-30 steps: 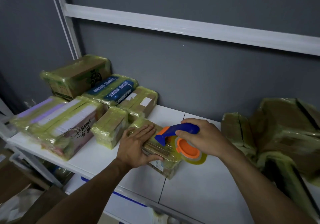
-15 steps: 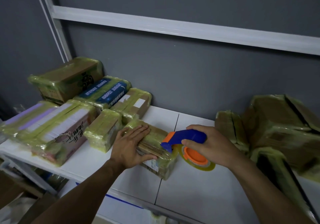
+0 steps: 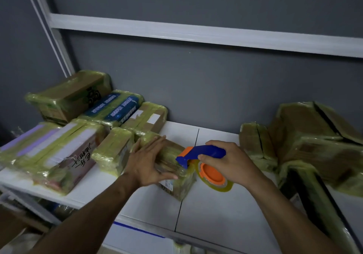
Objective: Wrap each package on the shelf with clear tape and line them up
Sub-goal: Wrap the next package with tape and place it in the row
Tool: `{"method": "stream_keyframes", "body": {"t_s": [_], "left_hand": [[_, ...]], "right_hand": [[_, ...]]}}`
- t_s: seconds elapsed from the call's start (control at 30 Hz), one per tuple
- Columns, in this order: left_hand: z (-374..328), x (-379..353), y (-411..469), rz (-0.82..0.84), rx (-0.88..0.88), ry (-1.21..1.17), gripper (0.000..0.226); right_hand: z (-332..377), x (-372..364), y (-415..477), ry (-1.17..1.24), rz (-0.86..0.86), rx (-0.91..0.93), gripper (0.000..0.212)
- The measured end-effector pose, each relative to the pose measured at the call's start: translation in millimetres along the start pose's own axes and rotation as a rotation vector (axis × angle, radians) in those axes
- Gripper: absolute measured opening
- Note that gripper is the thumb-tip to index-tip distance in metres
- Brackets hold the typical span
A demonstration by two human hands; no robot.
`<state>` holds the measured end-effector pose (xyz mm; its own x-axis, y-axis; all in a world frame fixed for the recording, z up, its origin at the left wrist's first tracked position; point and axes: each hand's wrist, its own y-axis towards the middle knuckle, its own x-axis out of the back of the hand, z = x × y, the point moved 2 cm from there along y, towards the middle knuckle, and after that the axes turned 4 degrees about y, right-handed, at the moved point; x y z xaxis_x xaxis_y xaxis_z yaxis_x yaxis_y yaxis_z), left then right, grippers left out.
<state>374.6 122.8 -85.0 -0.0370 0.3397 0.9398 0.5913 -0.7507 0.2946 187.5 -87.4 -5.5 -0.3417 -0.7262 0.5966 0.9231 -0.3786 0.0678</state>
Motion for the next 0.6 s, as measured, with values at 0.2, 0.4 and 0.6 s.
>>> {"method": "stream_keyframes", "body": {"t_s": [0.2, 0.4, 0.6], "left_hand": [[-23, -18, -11, 0.005, -0.008, -0.022, 0.116], [-21, -20, -15, -0.07, -0.005, -0.024, 0.11], [-26, -16, -14, -0.048, 0.051, -0.025, 0.11]], "right_hand": [[-6, -6, -9, 0.054, 0.009, 0.022, 0.032], [-6, -5, -12, 0.066, -0.016, 0.019, 0.036], [-8, 7, -24, 0.053, -0.031, 0.054, 0.026]]}}
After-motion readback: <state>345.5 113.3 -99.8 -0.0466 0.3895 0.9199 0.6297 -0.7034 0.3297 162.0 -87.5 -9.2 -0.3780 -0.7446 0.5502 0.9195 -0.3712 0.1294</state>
